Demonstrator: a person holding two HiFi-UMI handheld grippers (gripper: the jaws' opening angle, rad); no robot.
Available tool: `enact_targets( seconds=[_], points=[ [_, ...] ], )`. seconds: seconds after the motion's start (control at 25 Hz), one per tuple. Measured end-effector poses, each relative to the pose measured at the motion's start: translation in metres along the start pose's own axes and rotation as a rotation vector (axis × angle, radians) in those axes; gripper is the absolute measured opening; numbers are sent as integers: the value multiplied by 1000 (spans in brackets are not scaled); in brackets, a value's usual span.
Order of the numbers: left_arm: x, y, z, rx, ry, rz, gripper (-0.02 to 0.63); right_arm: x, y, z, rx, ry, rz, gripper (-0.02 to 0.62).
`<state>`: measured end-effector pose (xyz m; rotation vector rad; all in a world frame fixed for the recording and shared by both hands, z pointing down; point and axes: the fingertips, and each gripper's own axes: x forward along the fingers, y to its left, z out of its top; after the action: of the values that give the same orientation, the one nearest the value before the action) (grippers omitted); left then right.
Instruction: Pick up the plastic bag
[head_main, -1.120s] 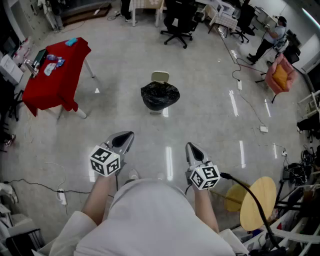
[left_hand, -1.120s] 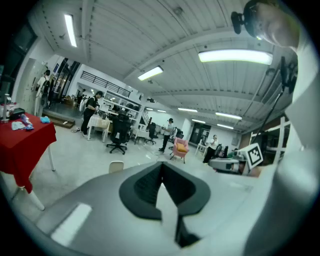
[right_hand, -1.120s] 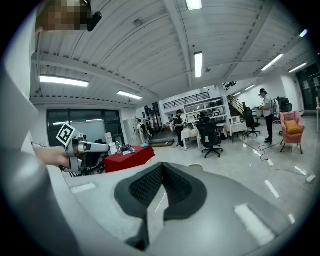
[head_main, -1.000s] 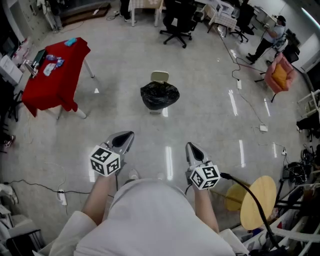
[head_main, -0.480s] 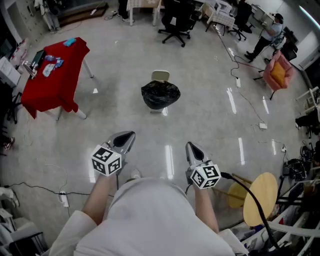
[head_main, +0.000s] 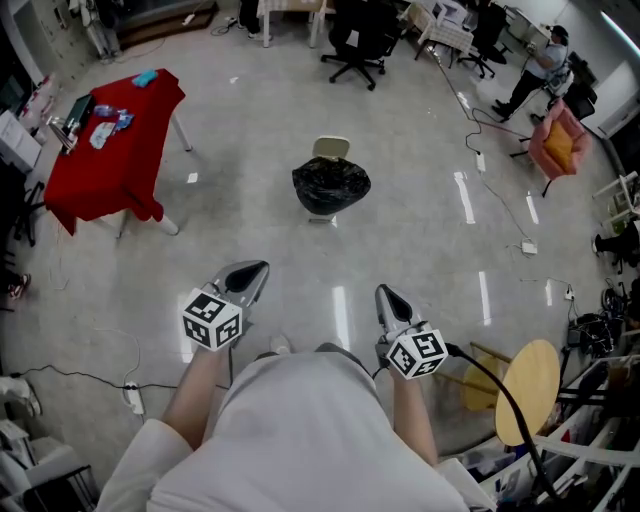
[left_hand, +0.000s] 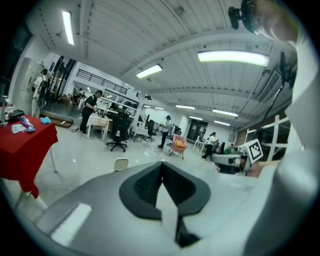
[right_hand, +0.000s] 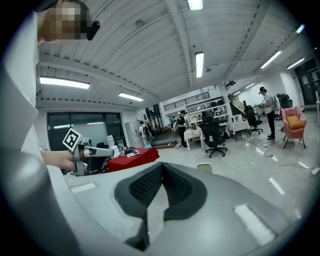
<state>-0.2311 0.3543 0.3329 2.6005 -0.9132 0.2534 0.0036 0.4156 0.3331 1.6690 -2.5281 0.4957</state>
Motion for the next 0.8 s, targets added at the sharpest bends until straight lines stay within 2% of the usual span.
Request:
enact_targets(
  seconds=[0.4,0.8],
  points=[
    [-2,22,2,-20,-17,-10,3,20,16,-9,-19,30,4,2],
    [17,58,11,-18,-5,26,3,70,-6,3,-13,43,29,2]
  ],
)
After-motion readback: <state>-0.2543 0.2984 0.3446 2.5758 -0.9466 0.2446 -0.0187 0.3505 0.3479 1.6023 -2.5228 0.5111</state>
